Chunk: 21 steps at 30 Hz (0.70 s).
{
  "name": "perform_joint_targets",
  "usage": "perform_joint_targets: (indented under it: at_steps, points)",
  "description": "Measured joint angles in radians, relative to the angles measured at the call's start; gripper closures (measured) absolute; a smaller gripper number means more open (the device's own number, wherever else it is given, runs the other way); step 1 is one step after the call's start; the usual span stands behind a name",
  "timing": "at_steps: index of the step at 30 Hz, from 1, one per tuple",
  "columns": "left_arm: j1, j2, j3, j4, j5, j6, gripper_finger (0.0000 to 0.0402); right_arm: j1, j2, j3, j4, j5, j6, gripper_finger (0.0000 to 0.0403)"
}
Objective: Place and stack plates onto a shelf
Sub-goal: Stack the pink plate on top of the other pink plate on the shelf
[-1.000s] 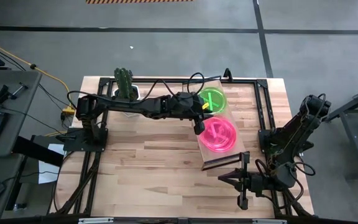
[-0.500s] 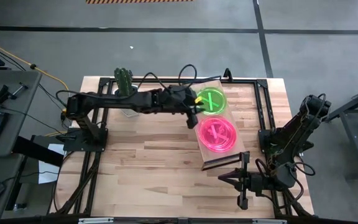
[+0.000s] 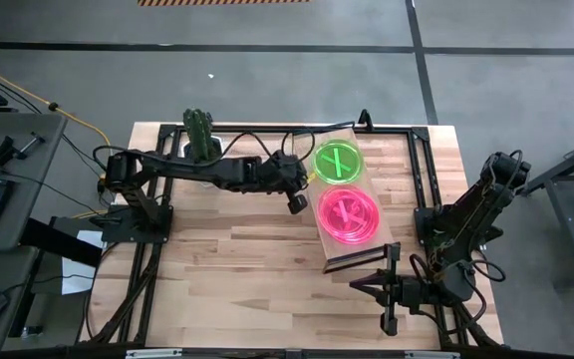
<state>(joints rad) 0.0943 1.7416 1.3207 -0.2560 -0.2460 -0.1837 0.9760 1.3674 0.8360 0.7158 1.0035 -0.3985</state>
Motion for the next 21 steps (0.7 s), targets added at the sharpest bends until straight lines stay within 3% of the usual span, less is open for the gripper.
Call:
perform_joint_targets:
  at_steps: [9,16,21]
  points:
    - [-0.076,0.0,-0.096,0.231,-0.011,-0.022,0.0401,0.0,0.0,0.0,0.0,0.002,-0.002,0.0403]
    - [-0.145,0.0,-0.099,0.282,-0.144,-0.024,0.0401,-0.001,0.0,0.0,0.0,0.001,0.0,0.0403]
    - [-0.167,0.003,-0.099,0.338,-0.157,-0.024,0.0401,-0.001,0.0,0.0,0.0,0.001,0.0,0.0403]
